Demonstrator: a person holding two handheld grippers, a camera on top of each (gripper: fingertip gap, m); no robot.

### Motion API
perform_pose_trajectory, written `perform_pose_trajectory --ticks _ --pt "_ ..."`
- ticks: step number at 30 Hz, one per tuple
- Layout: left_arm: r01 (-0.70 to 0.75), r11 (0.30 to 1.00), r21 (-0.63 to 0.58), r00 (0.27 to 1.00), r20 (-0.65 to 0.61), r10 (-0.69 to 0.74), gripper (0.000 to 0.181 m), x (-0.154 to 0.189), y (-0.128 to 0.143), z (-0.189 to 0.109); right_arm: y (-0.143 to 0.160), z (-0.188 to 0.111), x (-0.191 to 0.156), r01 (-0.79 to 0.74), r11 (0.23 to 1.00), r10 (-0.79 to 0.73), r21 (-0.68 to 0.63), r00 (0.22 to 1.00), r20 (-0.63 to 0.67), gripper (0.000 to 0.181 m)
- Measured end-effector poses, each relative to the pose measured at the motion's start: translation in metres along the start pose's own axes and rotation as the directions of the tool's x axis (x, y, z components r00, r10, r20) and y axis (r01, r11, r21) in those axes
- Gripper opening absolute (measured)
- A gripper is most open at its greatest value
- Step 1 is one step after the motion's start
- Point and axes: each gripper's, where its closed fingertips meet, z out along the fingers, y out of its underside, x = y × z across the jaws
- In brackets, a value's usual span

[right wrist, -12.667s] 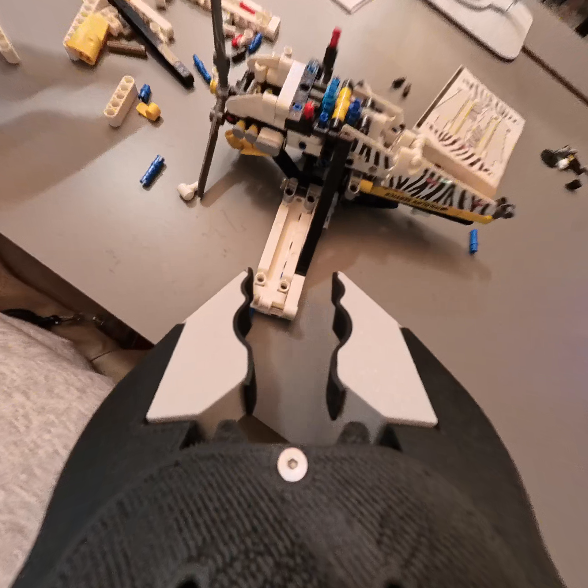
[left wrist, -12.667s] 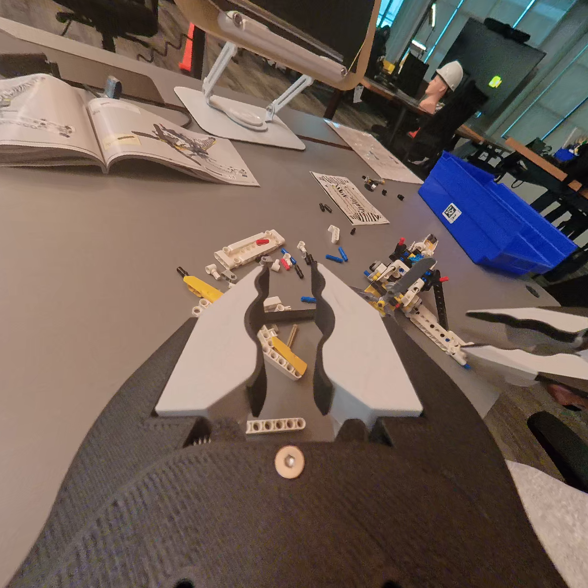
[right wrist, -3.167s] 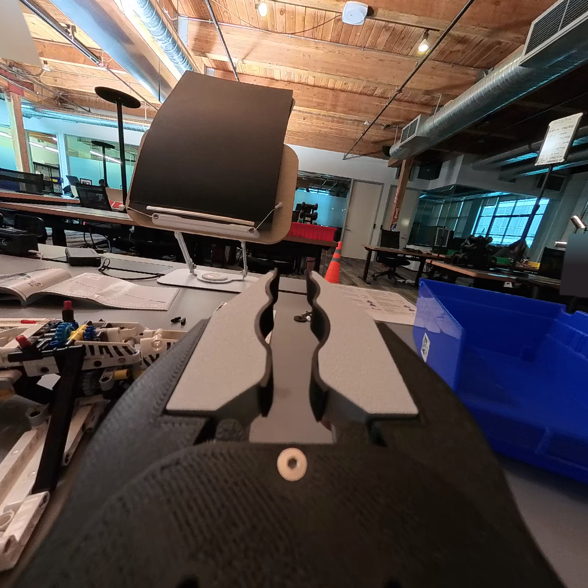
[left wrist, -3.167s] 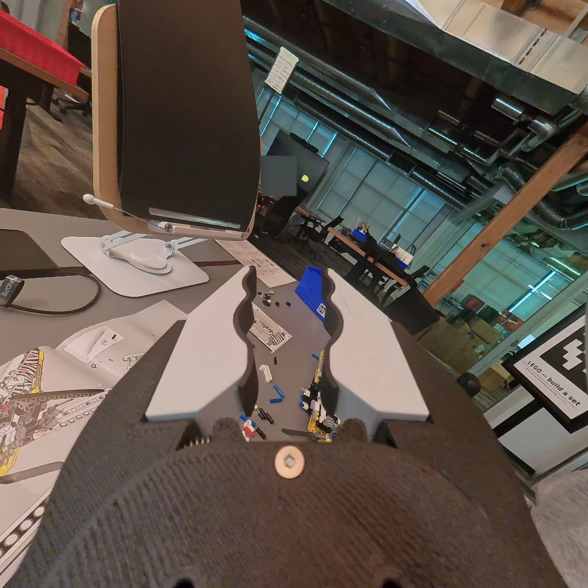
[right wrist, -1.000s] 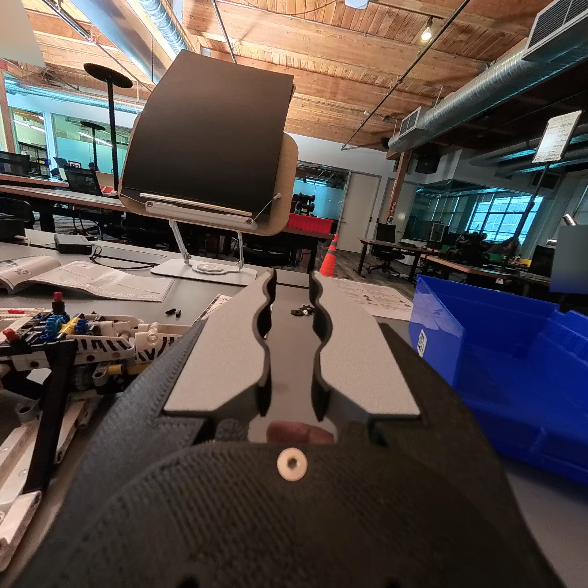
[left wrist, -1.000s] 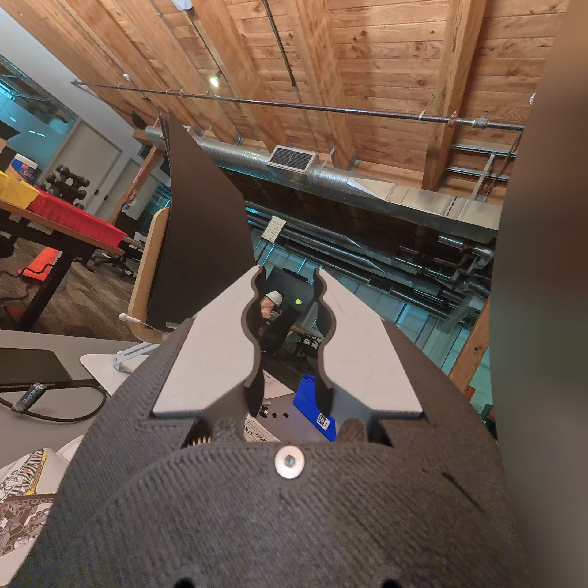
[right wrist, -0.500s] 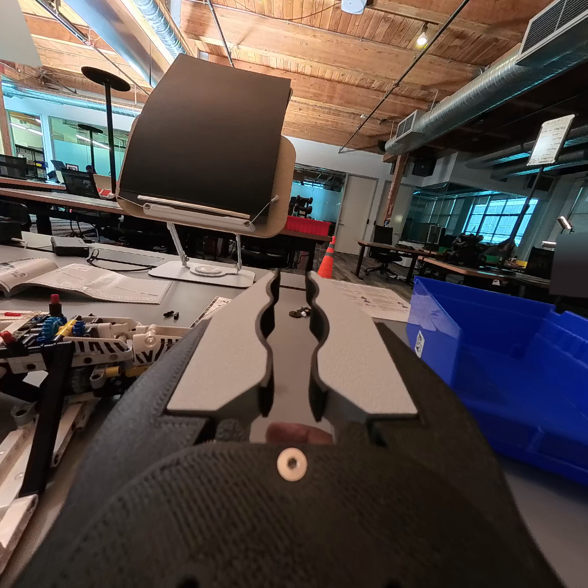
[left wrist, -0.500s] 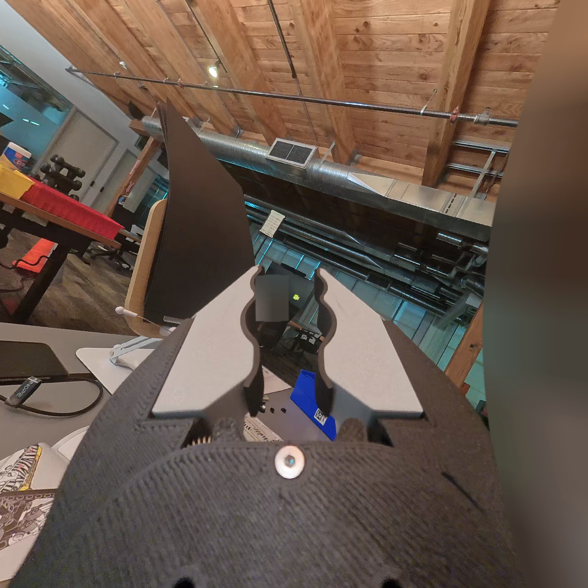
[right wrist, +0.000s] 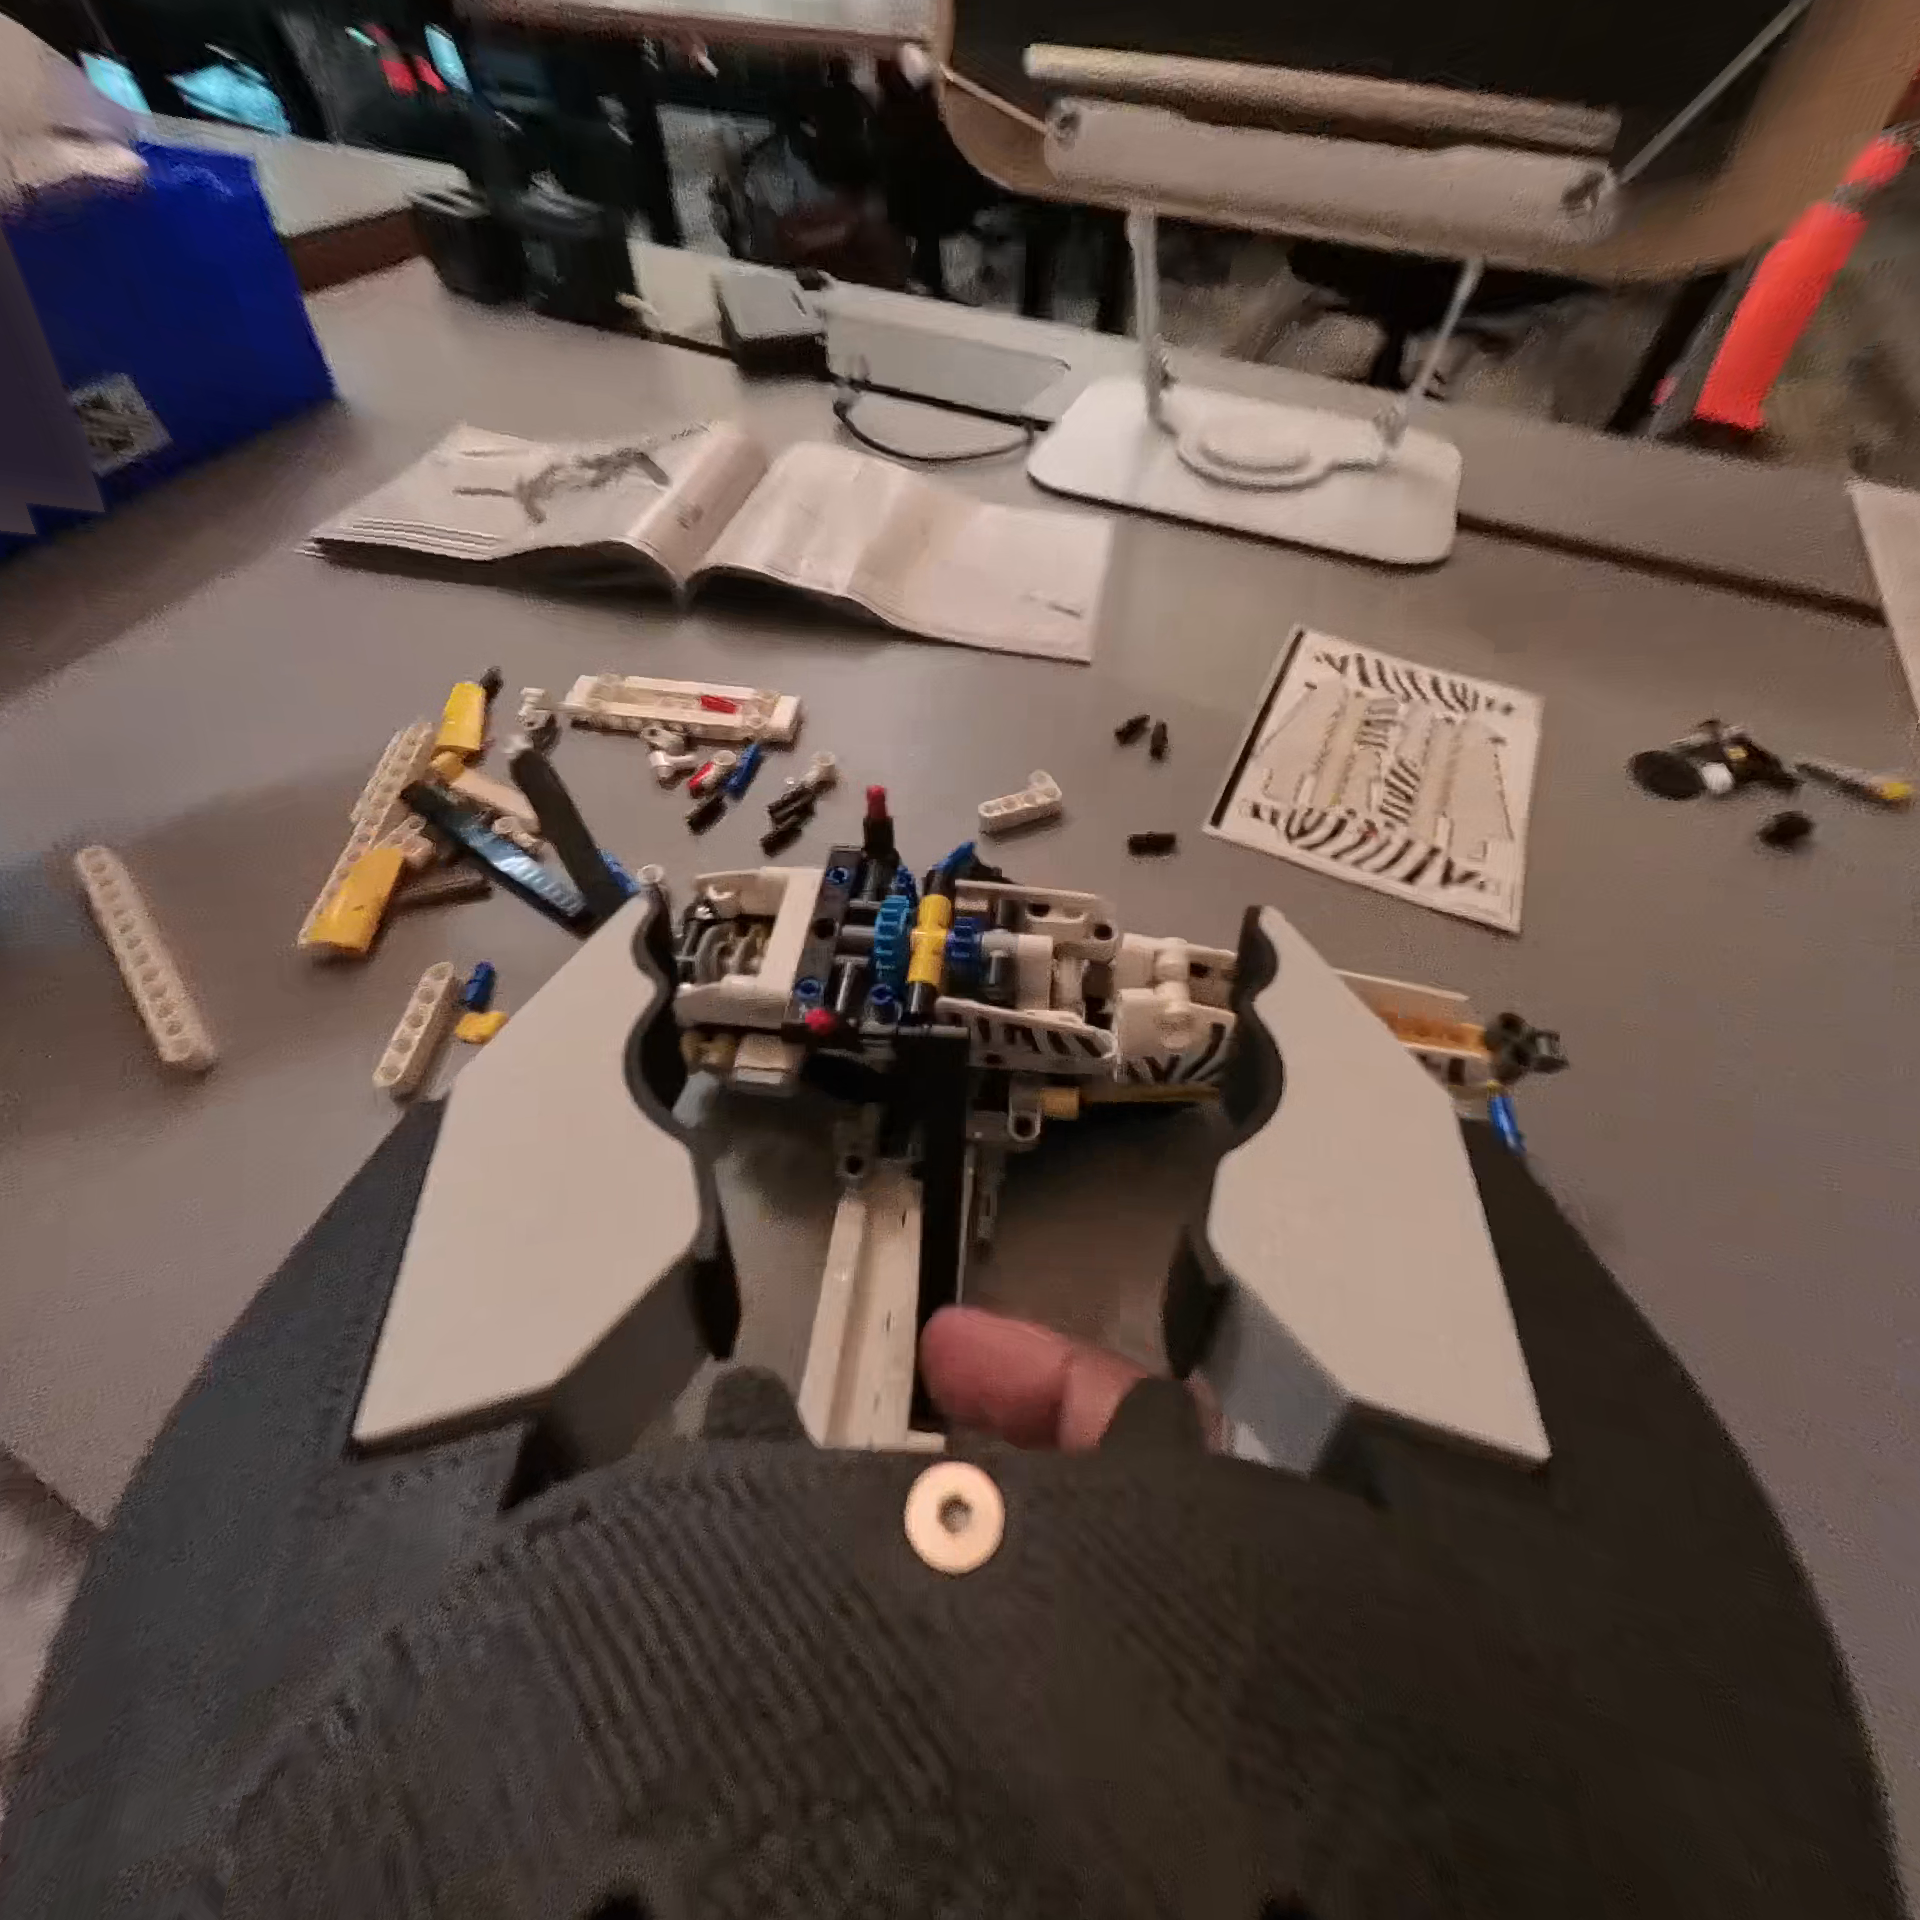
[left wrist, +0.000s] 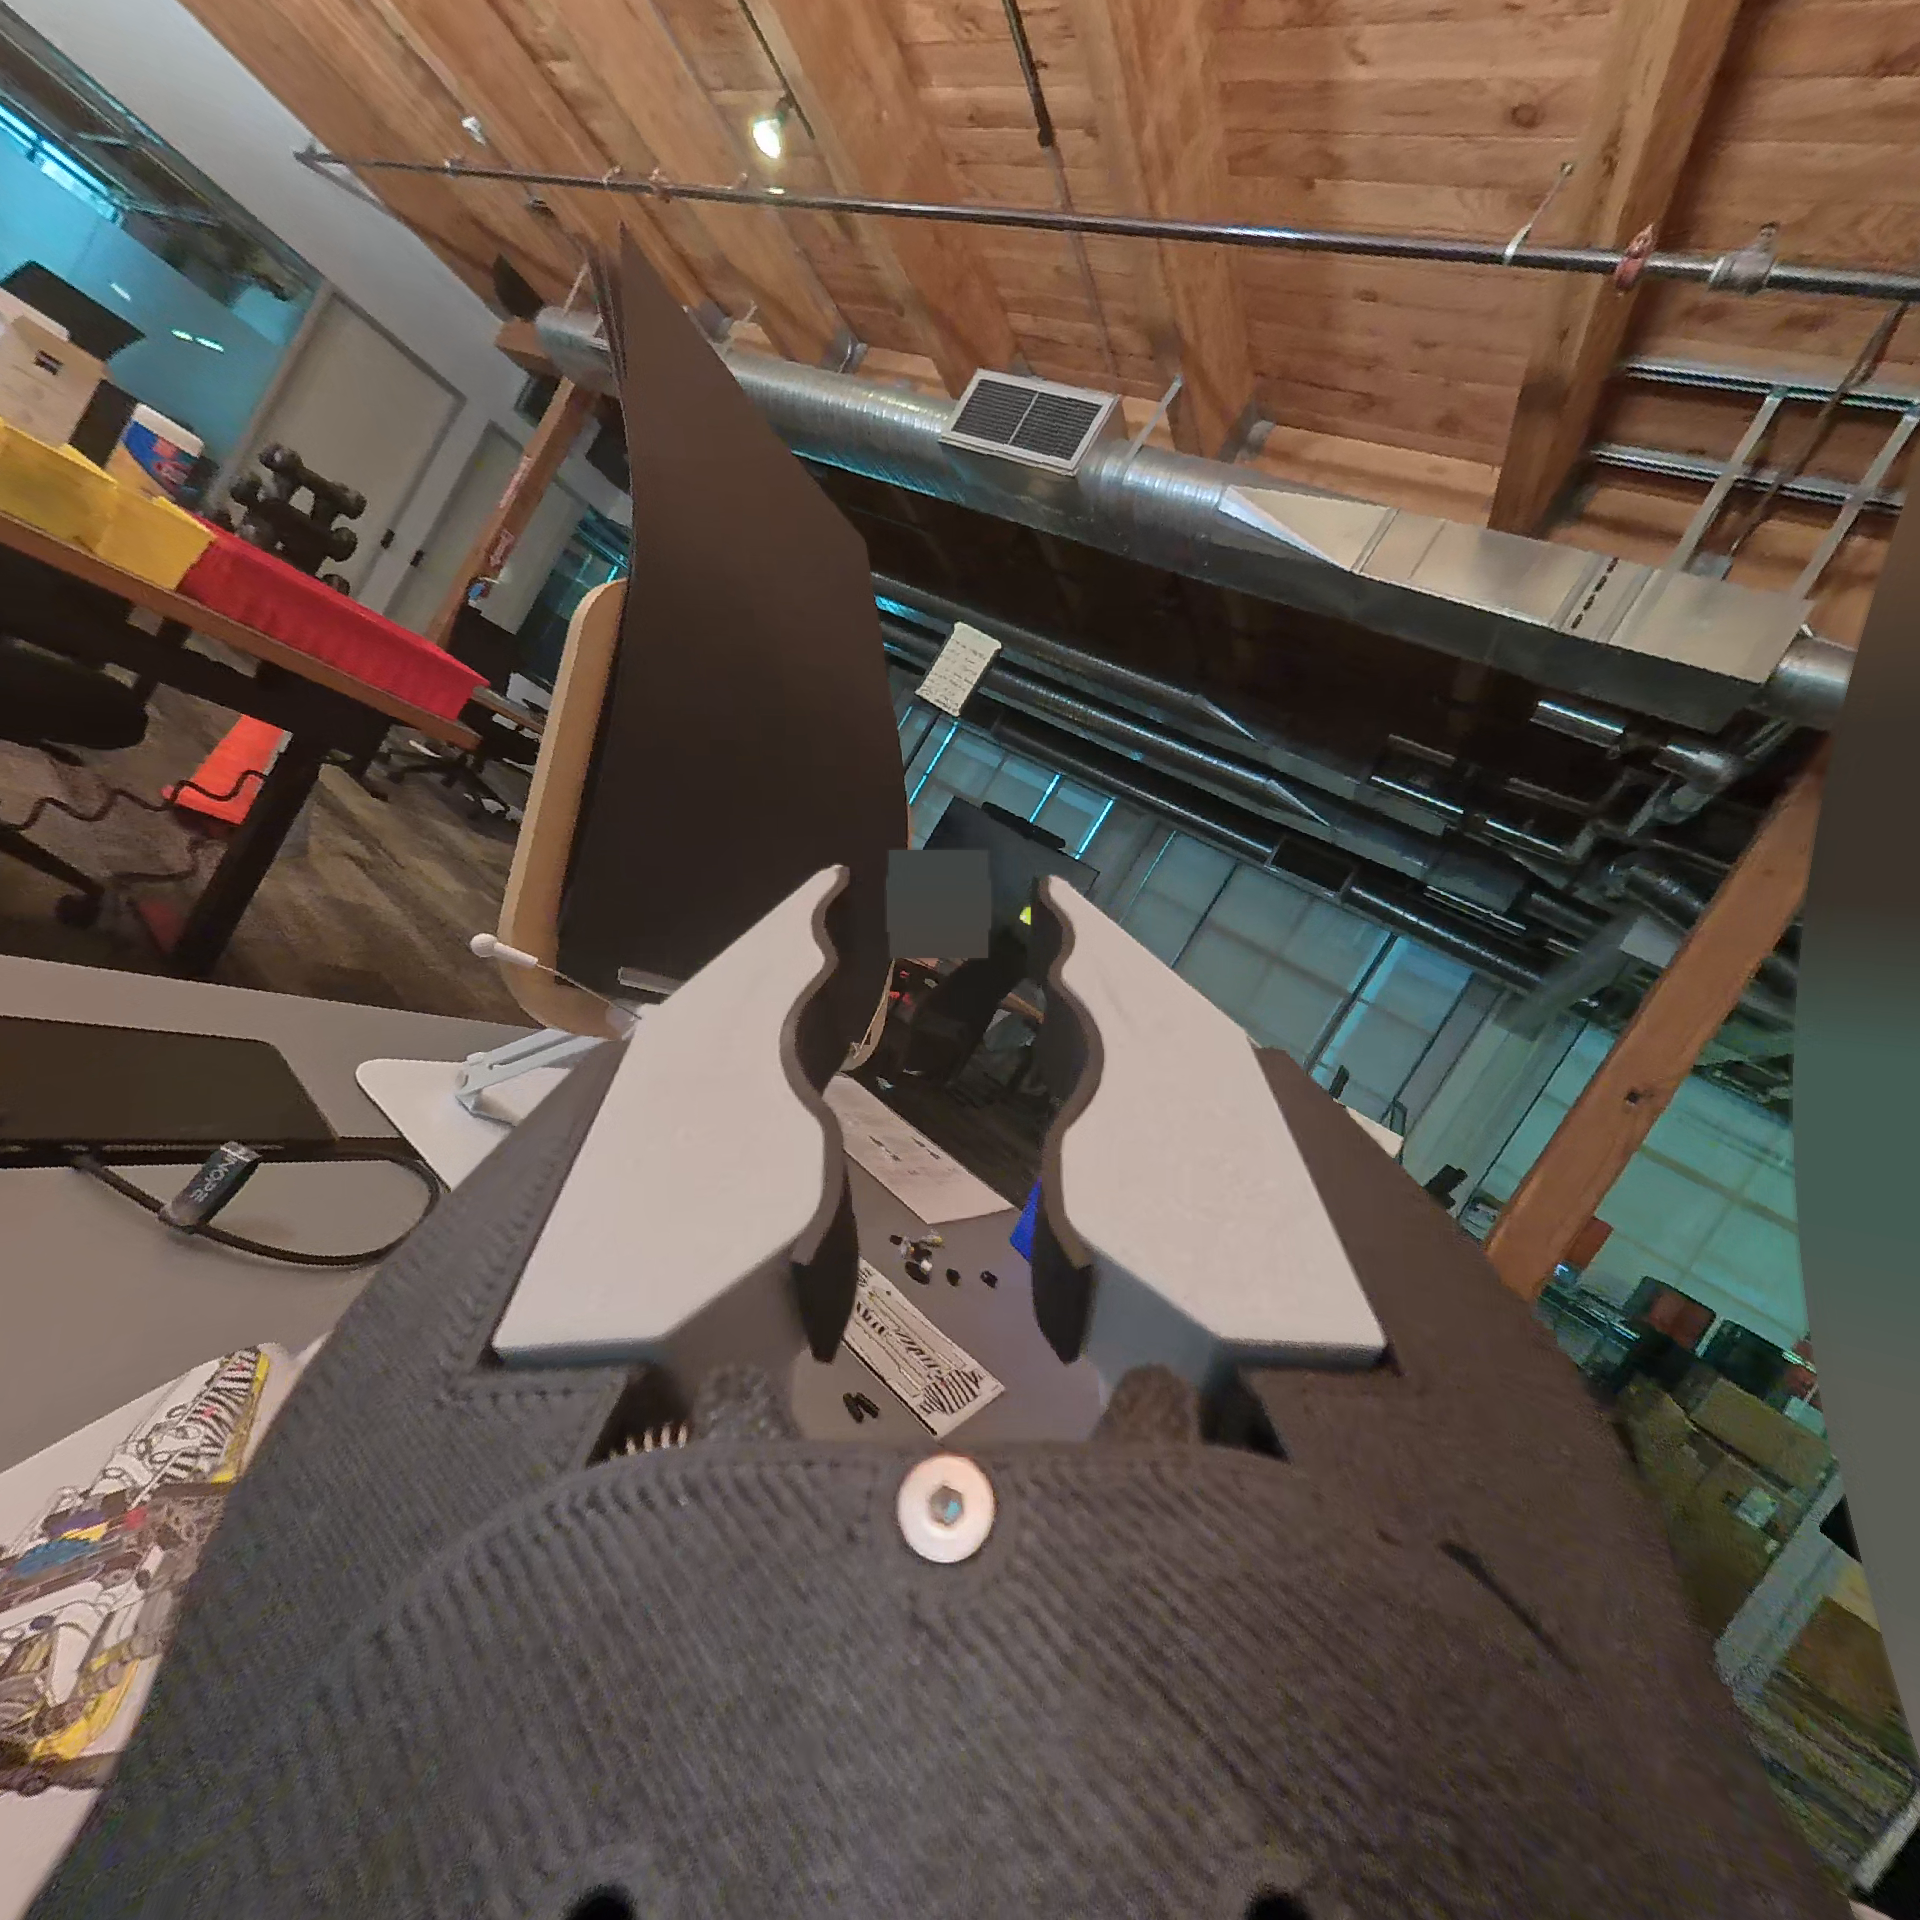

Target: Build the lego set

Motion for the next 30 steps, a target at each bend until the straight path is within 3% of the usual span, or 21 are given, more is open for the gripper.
perform_pose_trajectory --ticks 1,3,6,10,12,19,24,30 --pt "0.006 1.000 -0.004 1.000 -0.007 -0.006 0.030 0.001 0.001 0.000 0.002 0.005 0.001 -0.027 0.999 0.026 -0.019 0.999 -0.029 0.104" --pt "0.010 1.000 -0.004 1.000 -0.015 -0.011 0.030 0.003 0.000 0.001 0.007 0.015 -0.006 -0.080 0.995 0.079 -0.053 0.997 -0.016 0.117" --pt "0.005 1.000 -0.001 1.000 -0.012 -0.005 0.031 0.003 -0.001 -0.001 0.020 0.025 -0.010 -0.070 0.987 0.069 -0.144 0.998 -0.007 0.116" --pt "0.020 1.000 0.019 1.000 -0.020 -0.020 0.030 0.003 -0.006 -0.004 0.024 0.024 0.005 -0.023 0.985 0.013 -0.170 0.998 -0.059 0.092" --pt "0.021 1.000 0.021 1.000 -0.022 -0.021 0.030 0.003 -0.007 -0.005 0.027 0.024 0.014 -0.071 0.983 0.061 -0.171 0.996 -0.065 0.102" --pt "0.027 0.999 0.021 0.999 -0.027 -0.026 0.031 0.004 -0.007 -0.005 0.033 0.016 0.065 -0.134 0.979 0.116 -0.152 0.986 -0.119 0.100" --pt "0.024 0.999 0.027 1.000 -0.017 -0.024 0.031 0.001 -0.008 -0.006 0.037 0.011 0.110 -0.149 0.967 0.118 -0.207 0.981 -0.155 0.099" --pt "0.025 1.000 0.015 1.000 -0.005 -0.025 0.031 -0.003 -0.005 -0.005 0.037 0.014 0.135 -0.090 0.960 0.085 -0.263 0.996 -0.031 0.099"
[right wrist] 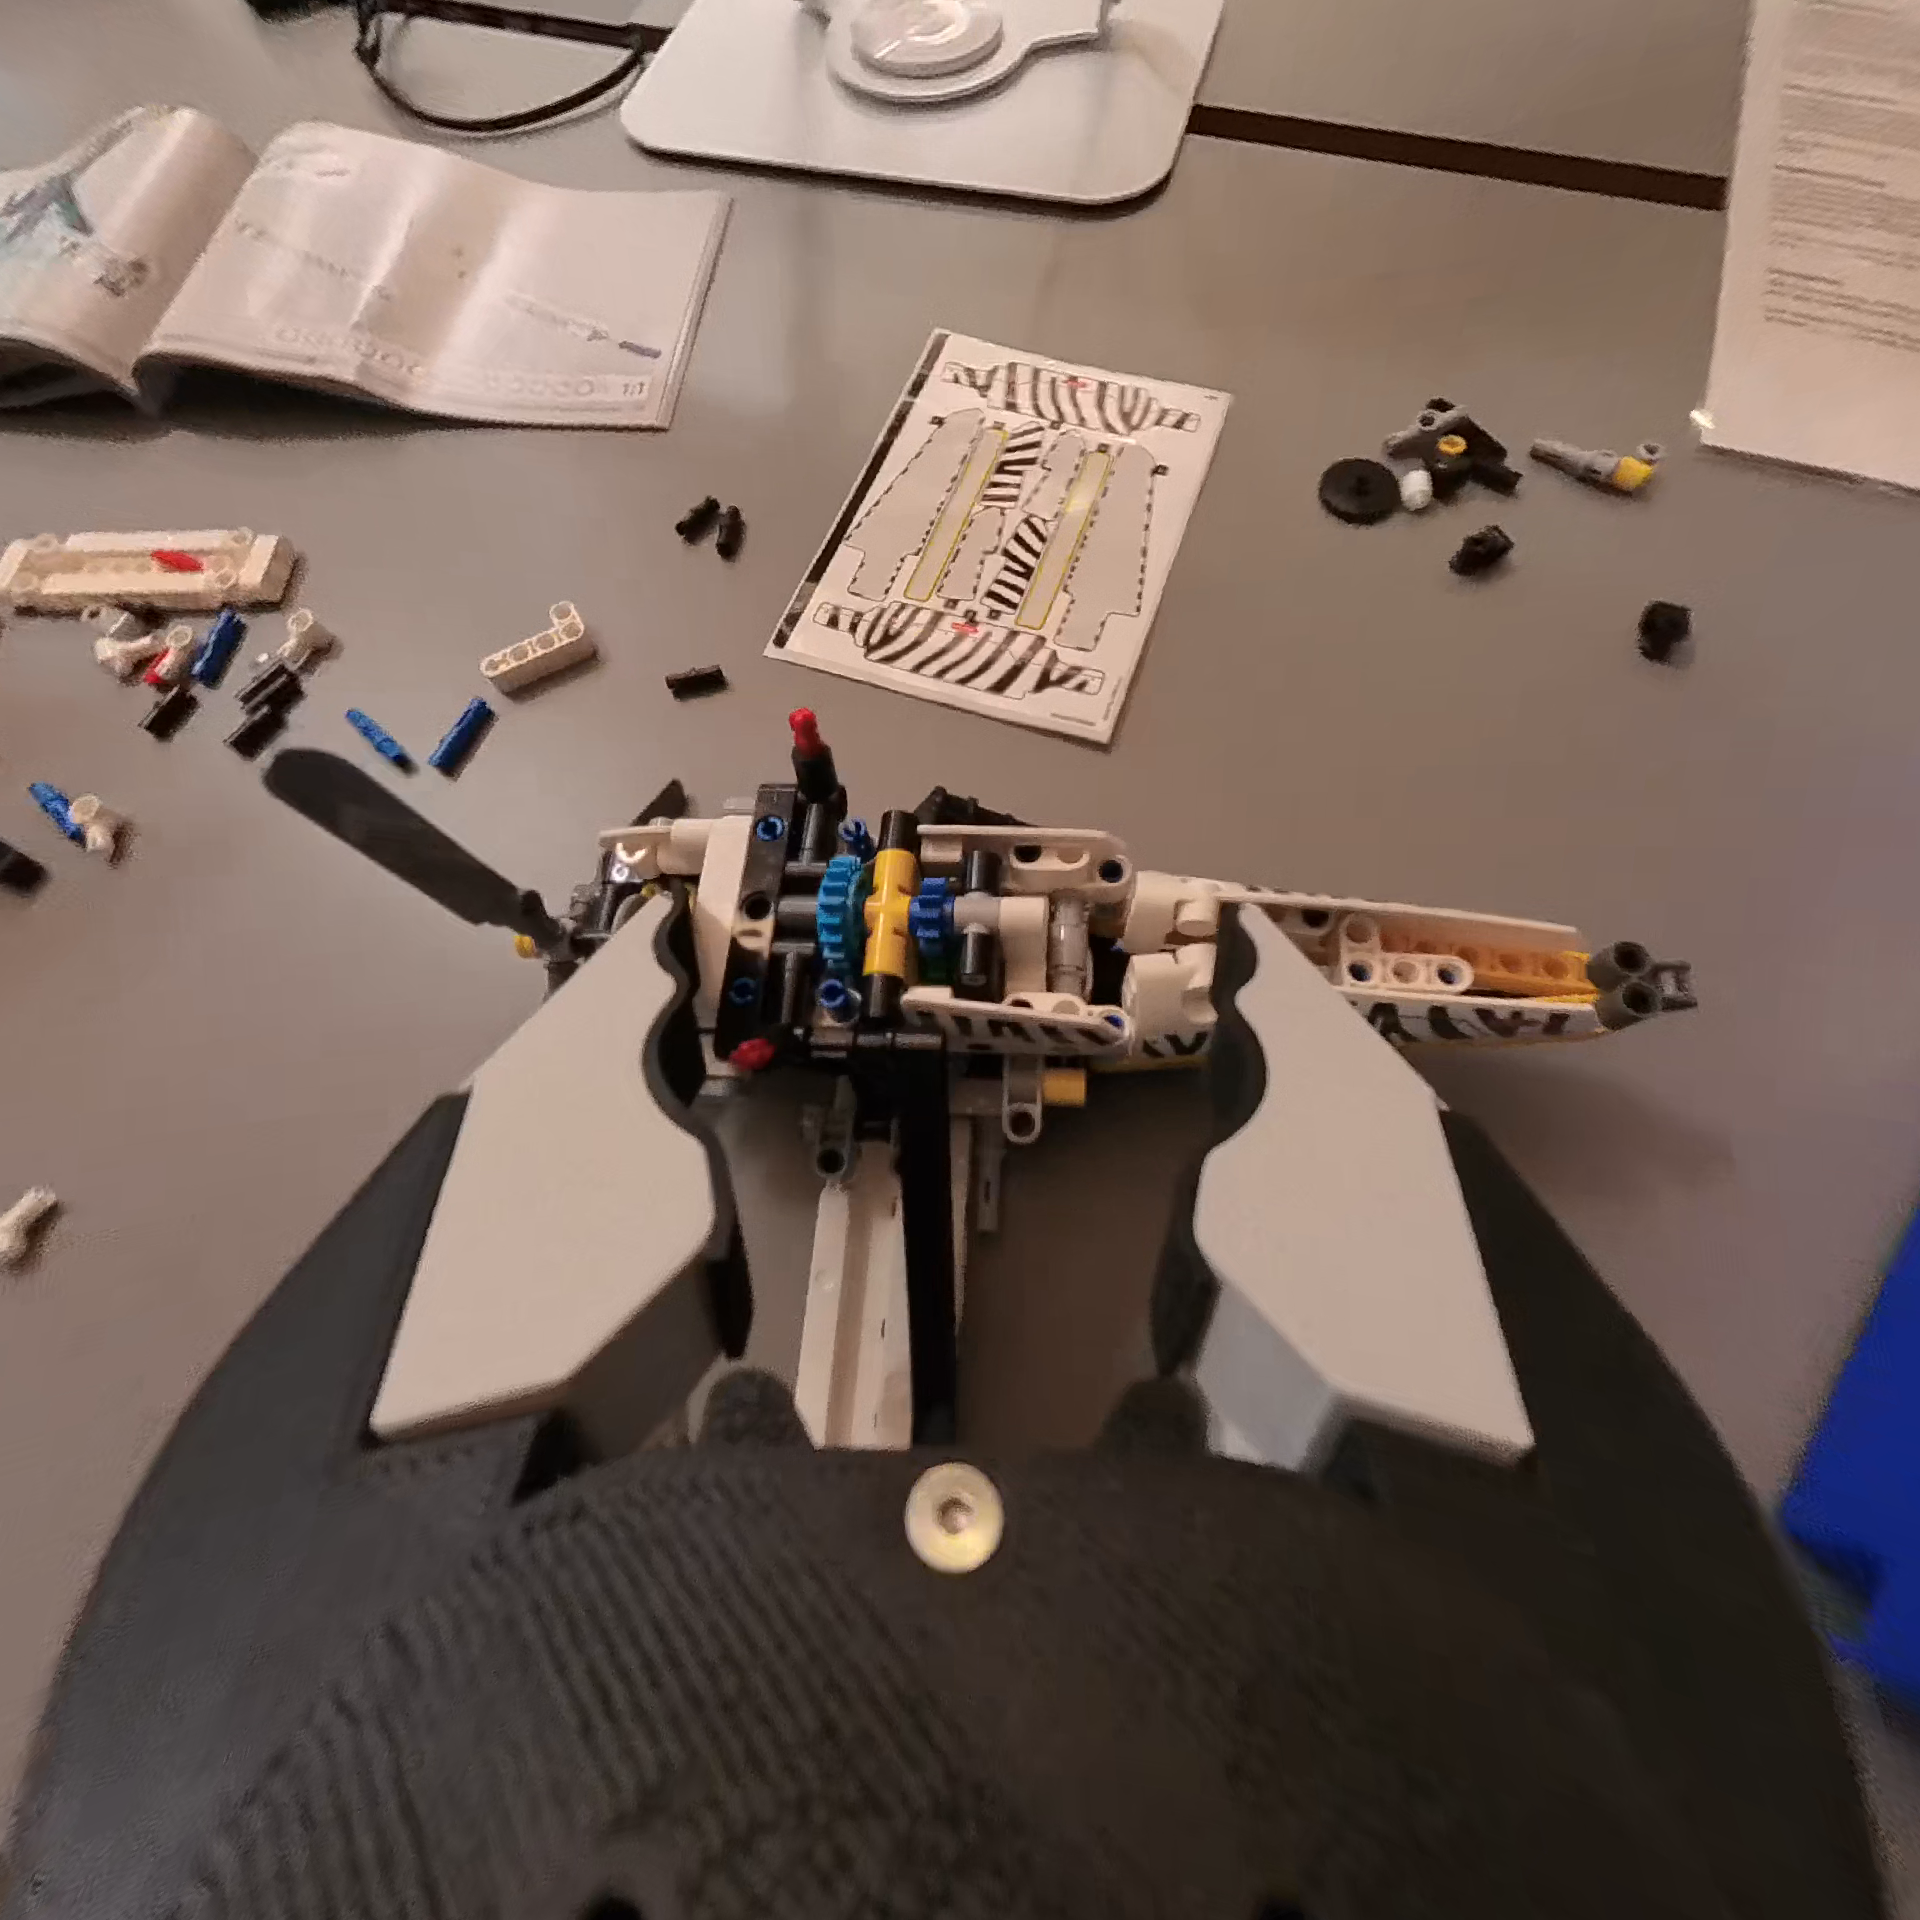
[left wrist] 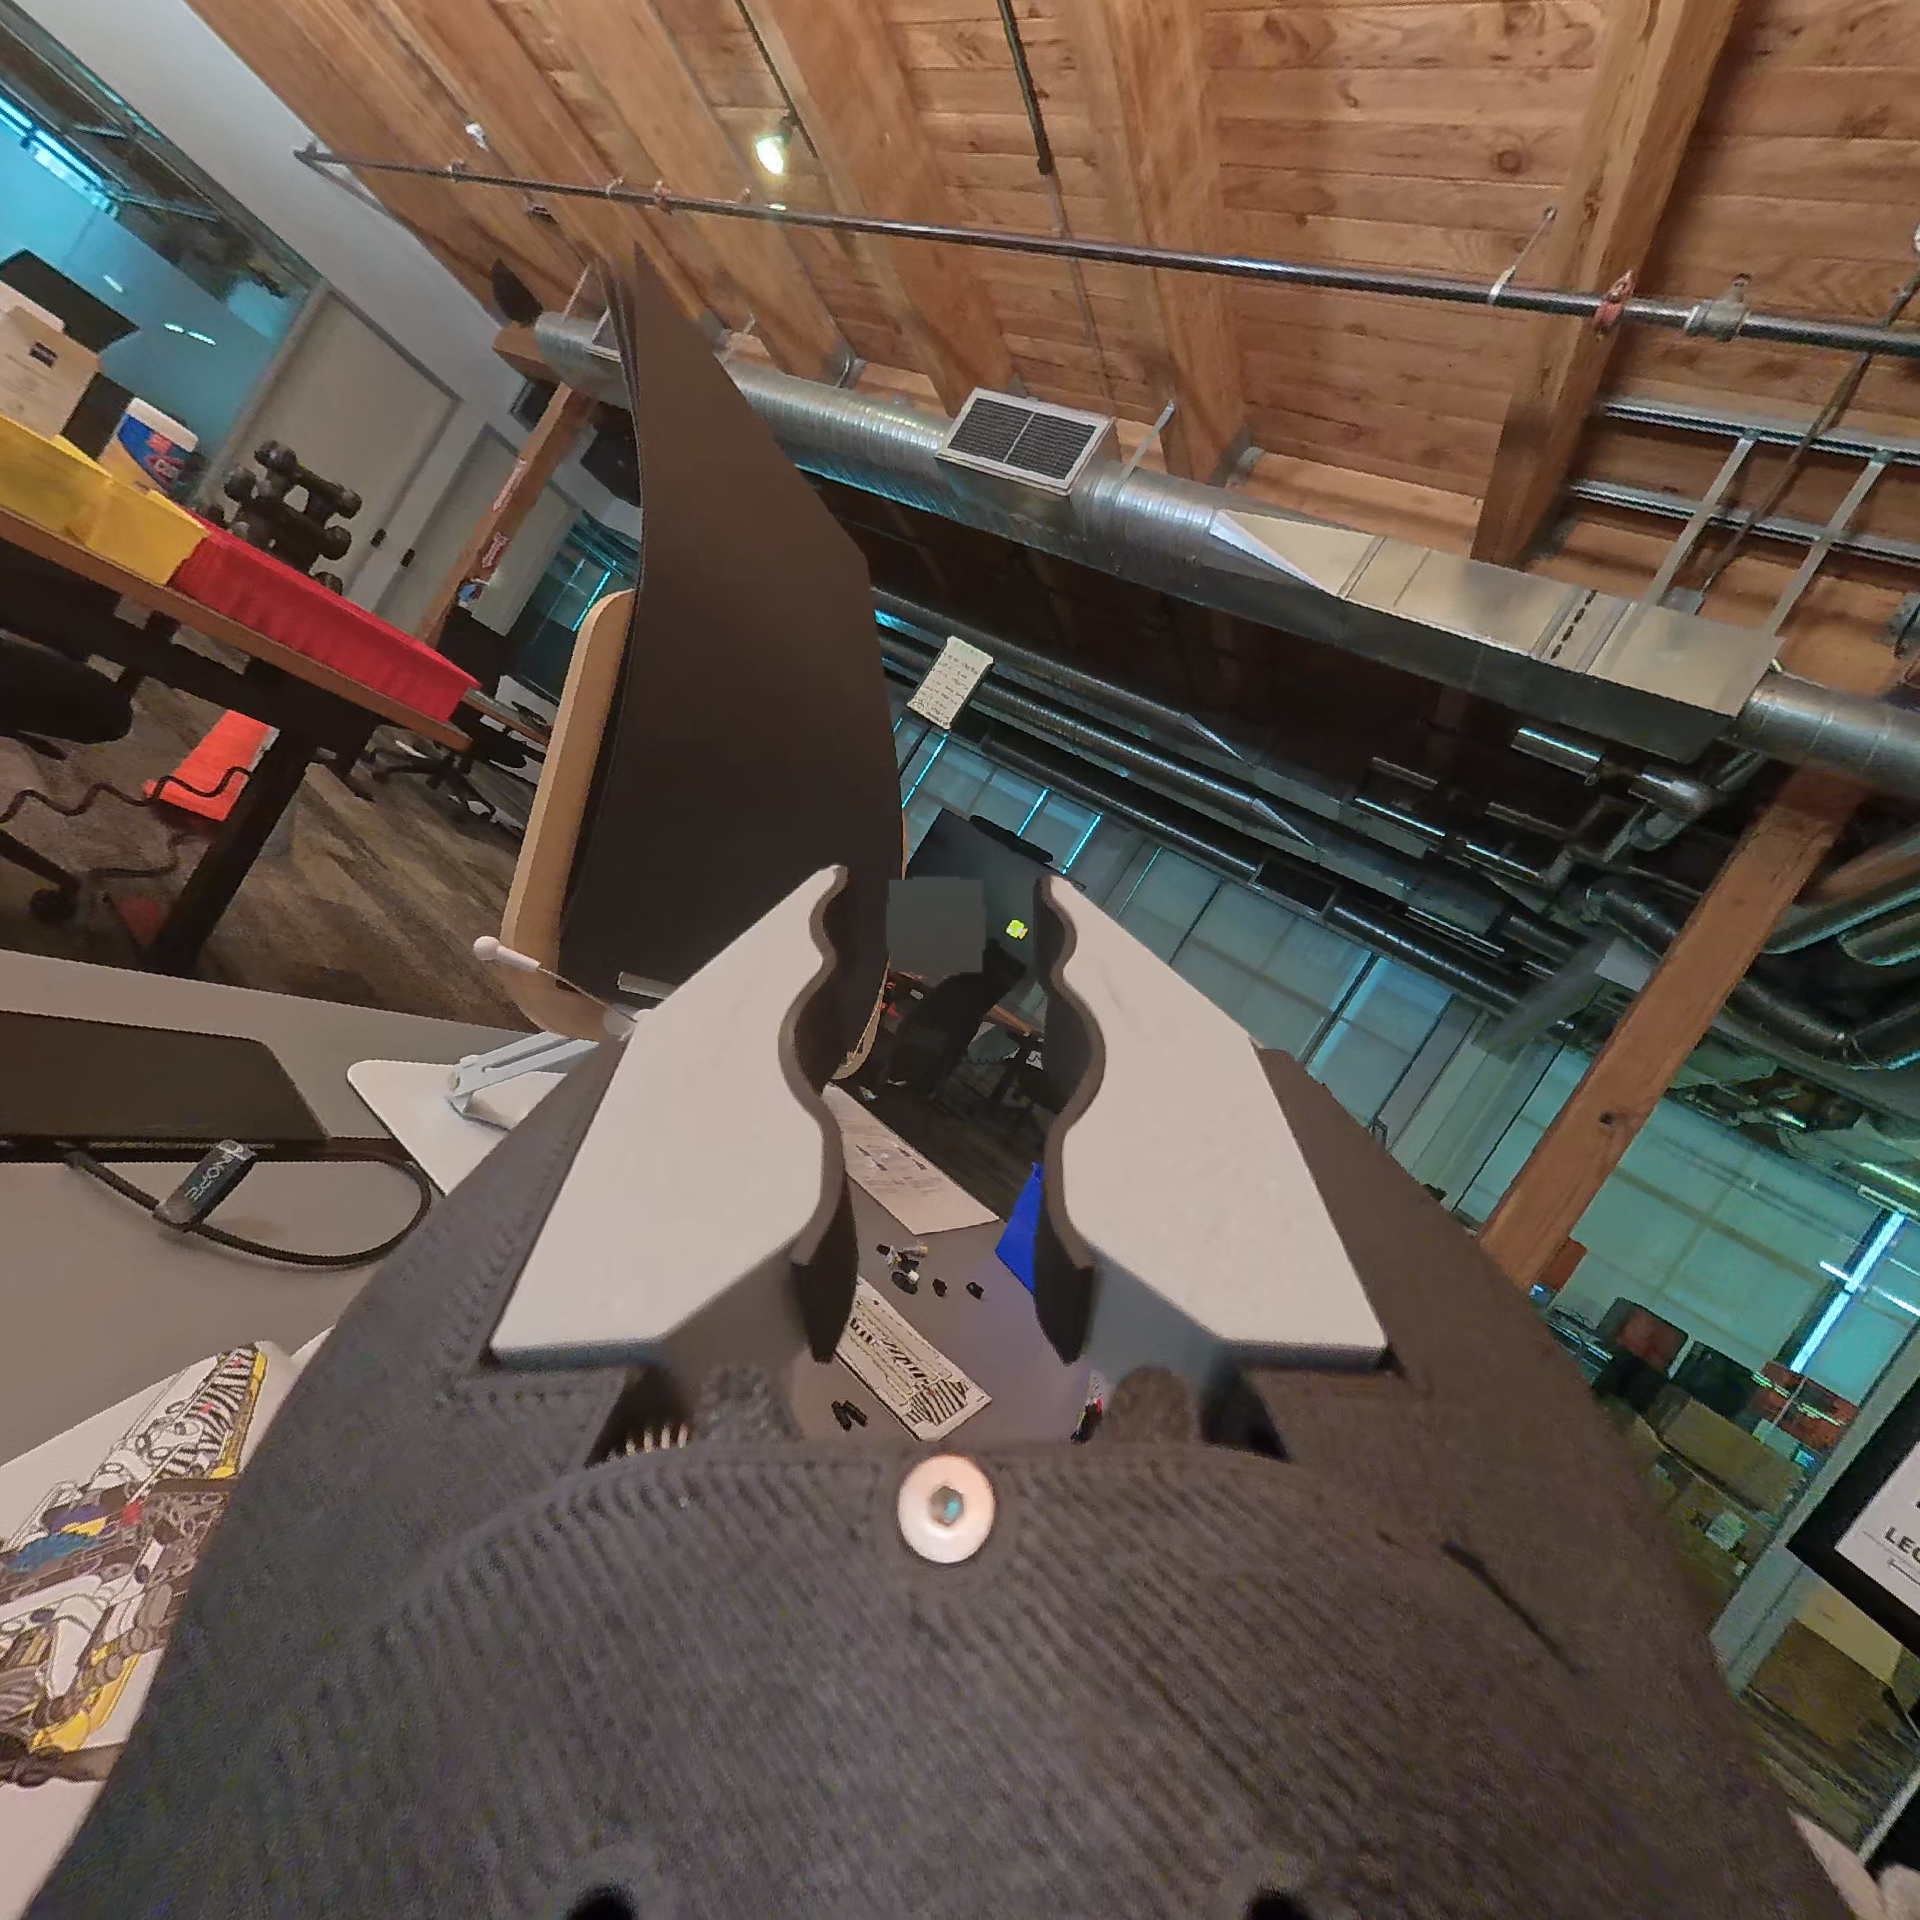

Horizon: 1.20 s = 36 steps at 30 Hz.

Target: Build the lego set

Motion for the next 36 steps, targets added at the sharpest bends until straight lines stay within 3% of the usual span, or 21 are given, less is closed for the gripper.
perform_pose_trajectory --ticks 10,13,15,18,25,28,31,34,36 --pt "-0.006 1.000 -0.017 1.000 0.020 0.006 0.031 -0.005 0.004 0.001 -0.003 -0.002 -0.003 0.038 0.998 -0.036 -0.042 0.998 0.057 0.100" --pt "-0.007 1.000 -0.018 1.000 0.027 0.008 0.031 -0.008 0.005 0.001 -0.031 -0.021 -0.039 -0.026 0.995 0.007 0.100 0.984 0.179 0.110" --pt "-0.003 1.000 -0.021 1.000 0.024 0.003 0.032 -0.007 0.006 0.002 -0.053 -0.042 -0.069 -0.029 0.964 -0.039 0.265 0.968 0.246 0.101" --pt "-0.008 0.999 -0.038 1.000 0.026 0.009 0.032 -0.007 0.010 0.004 -0.057 -0.065 -0.099 0.047 0.903 -0.149 0.426 0.966 0.209 0.081" --pt "-0.017 0.998 -0.055 0.999 0.038 0.019 0.032 -0.009 0.012 0.004 -0.026 -0.075 -0.117 0.034 0.866 -0.122 0.498 0.982 0.146 0.046" --pt "-0.007 0.999 -0.043 0.999 0.033 0.009 0.032 -0.010 0.010 0.003 -0.041 -0.085 -0.121 0.004 0.847 -0.124 0.532 0.974 0.189 0.044" --pt "-0.013 0.999 -0.049 0.999 0.038 0.015 0.032 -0.010 0.011 0.003 -0.069 -0.099 -0.144 0.051 0.791 -0.228 0.609 0.949 0.217 0.028" --pt "-0.030 0.999 -0.023 0.999 0.030 0.031 0.030 -0.007 0.005 0.000 -0.101 -0.107 -0.168 0.200 0.679 -0.360 0.707 0.929 0.083 0.004" --pt "-0.068 0.996 0.054 0.997 0.034 0.066 0.025 -0.002 -0.012 -0.009 -0.117 -0.095 -0.177 0.273 0.672 -0.394 0.688 0.919 0.021 0.002"
